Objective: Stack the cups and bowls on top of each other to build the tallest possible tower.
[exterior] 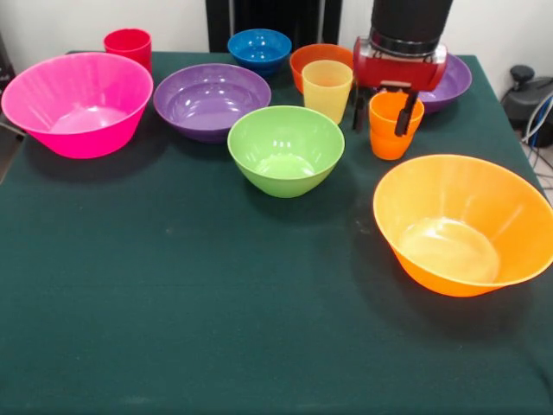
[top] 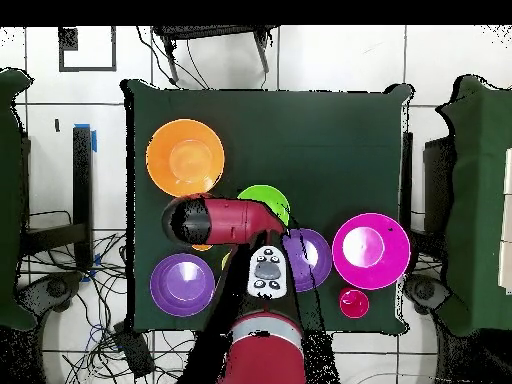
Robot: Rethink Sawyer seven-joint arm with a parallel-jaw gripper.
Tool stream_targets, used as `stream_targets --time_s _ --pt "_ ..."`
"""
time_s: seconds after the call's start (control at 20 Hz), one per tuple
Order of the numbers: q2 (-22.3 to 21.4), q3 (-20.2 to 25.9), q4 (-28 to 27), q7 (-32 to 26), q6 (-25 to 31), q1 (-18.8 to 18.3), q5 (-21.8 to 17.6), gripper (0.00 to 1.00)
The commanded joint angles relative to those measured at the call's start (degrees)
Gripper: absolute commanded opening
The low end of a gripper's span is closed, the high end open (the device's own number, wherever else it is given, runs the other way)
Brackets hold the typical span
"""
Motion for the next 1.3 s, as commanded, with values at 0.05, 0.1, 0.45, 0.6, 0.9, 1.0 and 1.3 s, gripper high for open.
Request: stream_targets --time_s 0.05,0.1,0.45,0.6,0.9,1.0,1.3 --pt "4.1 7.1 -6.0 -3.4 6.2 -2.5 -3.8 1.0" --pt "4.1 7.2 -6.1 -3.4 6.5 -2.5 -3.8 1.0" --pt "4.4 6.4 -7.3 -2.7 6.9 -1.6 -4.5 1.0" --pt "4.4 7.0 -7.4 -3.1 7.4 -2.1 -4.3 1.0" --pt "3.9 7.4 -7.3 -3.5 7.9 -2.4 -4.4 1.0" --pt "3.2 7.3 -7.0 -3.2 8.5 -2.1 -4.2 1.0" --pt "-5.7 4.2 -1.3 -0.2 12.7 1.2 -3.4 1.0"
